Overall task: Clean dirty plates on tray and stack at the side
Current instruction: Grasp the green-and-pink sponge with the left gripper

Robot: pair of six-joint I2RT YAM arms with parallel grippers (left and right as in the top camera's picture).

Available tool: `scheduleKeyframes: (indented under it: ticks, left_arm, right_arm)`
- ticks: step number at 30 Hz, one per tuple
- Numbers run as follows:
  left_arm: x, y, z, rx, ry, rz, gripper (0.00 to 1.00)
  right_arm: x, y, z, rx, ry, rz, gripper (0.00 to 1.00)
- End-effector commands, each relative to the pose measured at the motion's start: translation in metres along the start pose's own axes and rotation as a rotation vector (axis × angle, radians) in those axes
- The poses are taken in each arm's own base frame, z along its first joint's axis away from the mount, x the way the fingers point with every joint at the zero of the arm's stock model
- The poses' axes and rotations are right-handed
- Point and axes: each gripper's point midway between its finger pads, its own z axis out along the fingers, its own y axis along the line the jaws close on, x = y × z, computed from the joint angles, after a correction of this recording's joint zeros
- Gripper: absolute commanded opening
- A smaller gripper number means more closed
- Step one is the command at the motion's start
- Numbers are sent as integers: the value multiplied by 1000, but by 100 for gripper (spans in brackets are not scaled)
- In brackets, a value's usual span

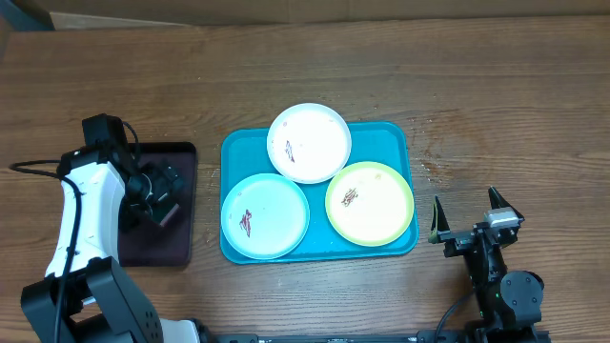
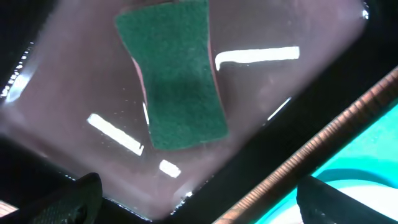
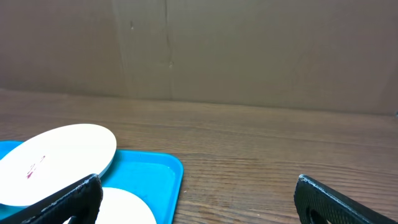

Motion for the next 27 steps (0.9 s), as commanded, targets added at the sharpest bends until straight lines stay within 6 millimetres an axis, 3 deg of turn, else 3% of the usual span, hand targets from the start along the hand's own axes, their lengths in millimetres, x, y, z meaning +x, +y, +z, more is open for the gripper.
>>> scheduleKeyframes:
  ticks: [1, 16, 19, 21, 24, 26, 27]
  left_arm:
    - [-9, 5, -4, -31, -32, -23, 100]
    - [-16, 13, -4, -71, -64, -50, 99]
    - [-18, 13, 0, -76, -63, -50, 73]
    - [-19, 13, 6, -80, -53, -50, 67]
    - [-20, 13, 20, -90, -29, -51, 72]
    - [-20, 13, 30, -98, -9, -53, 95]
    - [-21, 13, 33, -99, -4, -55, 100]
  right_arm:
    - [1, 0, 0, -3, -5, -1, 100]
    - [1, 0, 0, -3, -5, -1, 100]
    - [1, 0, 0, -3, -5, -1, 100]
    - [1, 0, 0, -3, -5, -1, 100]
    - [1, 0, 0, -3, -5, -1, 100]
    - [1, 0, 0, -3, -5, -1, 100]
    - [1, 1, 0, -4, -5, -1, 100]
